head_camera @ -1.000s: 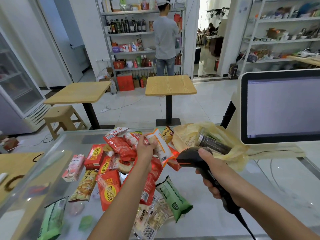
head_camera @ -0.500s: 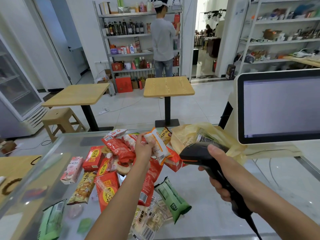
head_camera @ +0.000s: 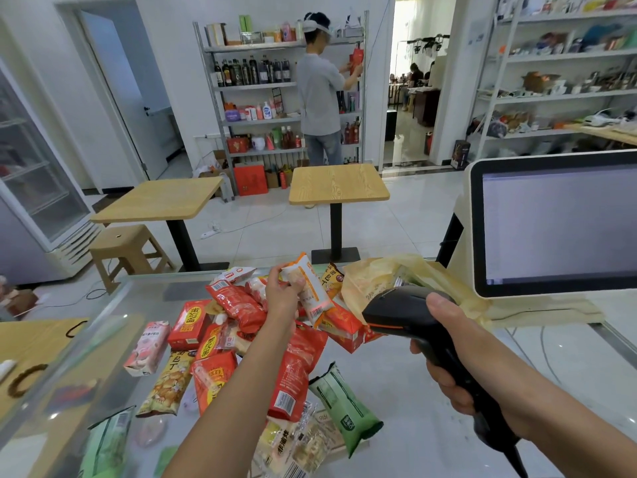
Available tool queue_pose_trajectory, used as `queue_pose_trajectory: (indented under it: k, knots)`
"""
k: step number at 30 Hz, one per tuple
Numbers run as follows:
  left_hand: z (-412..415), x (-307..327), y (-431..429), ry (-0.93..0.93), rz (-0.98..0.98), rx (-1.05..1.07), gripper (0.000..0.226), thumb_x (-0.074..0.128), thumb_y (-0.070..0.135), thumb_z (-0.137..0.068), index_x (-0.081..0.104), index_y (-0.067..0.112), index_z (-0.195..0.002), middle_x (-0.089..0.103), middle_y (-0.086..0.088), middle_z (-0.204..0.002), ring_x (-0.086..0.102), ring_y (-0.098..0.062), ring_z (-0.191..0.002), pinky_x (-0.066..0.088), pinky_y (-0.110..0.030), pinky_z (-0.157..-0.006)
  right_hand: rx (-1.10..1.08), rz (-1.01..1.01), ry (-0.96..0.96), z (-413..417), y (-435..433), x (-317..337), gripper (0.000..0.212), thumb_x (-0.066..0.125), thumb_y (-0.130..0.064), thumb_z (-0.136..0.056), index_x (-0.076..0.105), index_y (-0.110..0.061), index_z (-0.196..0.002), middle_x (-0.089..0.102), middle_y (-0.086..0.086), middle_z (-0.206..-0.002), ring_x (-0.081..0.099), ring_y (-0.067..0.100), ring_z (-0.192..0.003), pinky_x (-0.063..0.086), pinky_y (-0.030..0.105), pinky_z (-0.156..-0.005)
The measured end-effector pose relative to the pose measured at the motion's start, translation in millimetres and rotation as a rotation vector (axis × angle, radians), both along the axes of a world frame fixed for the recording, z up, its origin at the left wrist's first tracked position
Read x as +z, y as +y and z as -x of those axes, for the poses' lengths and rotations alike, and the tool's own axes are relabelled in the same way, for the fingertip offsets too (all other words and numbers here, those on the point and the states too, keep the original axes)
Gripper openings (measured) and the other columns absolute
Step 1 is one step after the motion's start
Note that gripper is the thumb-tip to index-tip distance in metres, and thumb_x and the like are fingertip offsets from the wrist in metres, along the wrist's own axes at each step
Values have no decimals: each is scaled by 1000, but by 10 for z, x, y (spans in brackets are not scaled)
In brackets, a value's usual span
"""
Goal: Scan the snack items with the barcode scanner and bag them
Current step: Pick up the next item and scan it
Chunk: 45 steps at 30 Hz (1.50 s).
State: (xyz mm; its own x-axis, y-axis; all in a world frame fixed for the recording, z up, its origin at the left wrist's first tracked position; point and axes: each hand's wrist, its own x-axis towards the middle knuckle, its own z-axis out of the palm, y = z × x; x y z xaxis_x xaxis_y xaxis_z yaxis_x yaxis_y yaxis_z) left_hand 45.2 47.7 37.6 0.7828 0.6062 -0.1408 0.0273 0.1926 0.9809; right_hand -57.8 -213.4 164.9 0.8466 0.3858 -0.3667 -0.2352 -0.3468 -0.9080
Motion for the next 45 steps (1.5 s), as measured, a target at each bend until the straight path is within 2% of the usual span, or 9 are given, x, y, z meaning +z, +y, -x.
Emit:
queue_pose_trajectory:
  k: [6,9,14,19,25,33,37,41,45]
  knots:
    - [-45,158,26,-53,-45,-15,30,55,-1,-92,49,21,-113,62,-11,-102,62,-24,-91,55,-42,-76,4,-26,-42,27,-19,34,82,38,-74,-53,57,-2,-85,41,4,-48,30,14,-34,25,20,-38]
    - [-88,253,34,-63,-72,-15,29,56,2,-92,50,24,-111,63,-13,-107,62,-27,-97,56,-44,-79,-10,-51,-40,22,-6,48,81,39,-73,-54,58,-1,-87,41,5,-48,30,14,-34,25,20,-38]
    - [-111,379,10,-84,-117,-12,28,54,2,-93,49,20,-114,60,-5,-101,60,-15,-87,51,-28,-61,-6,-59,-27,33,24,42,67,40,-68,-75,55,-4,-85,42,4,-48,31,14,-35,24,21,-39]
    - [-112,437,-12,-84,-117,-20,31,54,2,-93,48,17,-120,61,-5,-102,60,-13,-85,52,-28,-63,-8,-56,-46,25,35,83,77,39,-74,-54,54,-4,-81,42,4,-48,31,14,-34,25,21,-38]
    - [-142,603,-49,-132,-146,-47,28,54,3,-94,49,22,-113,62,2,-93,61,-11,-85,55,-32,-69,-36,-105,-78,1,-8,100,62,37,-64,-88,54,-4,-81,40,5,-49,30,15,-36,24,22,-39]
    - [-178,718,-129,-136,-177,-59,28,53,1,-93,49,24,-109,61,2,-91,60,-9,-82,54,-28,-64,-30,-142,-100,-29,-42,80,74,38,-74,-63,57,-4,-77,41,7,-50,31,16,-36,26,21,-40]
    - [-172,700,-164,-126,-173,-61,30,54,2,-93,49,25,-111,59,4,-90,59,-6,-81,51,-24,-59,-19,-159,-114,-70,-75,35,63,35,-63,-86,58,-4,-80,42,6,-51,31,16,-37,27,21,-38]
    - [-158,664,-170,-106,-181,-57,30,54,4,-93,48,24,-116,60,2,-97,59,-9,-84,53,-27,-63,1,-121,-144,-250,-14,-182,69,37,-70,-86,56,-4,-82,45,4,-49,35,14,-36,28,21,-37]
    - [-115,521,-196,-62,-142,-68,30,55,7,-94,46,22,-118,61,-8,-108,61,-22,-97,55,-44,-83,74,26,-120,-519,53,-784,68,39,-70,-80,55,-4,-85,49,2,-46,41,16,-35,33,23,-39]
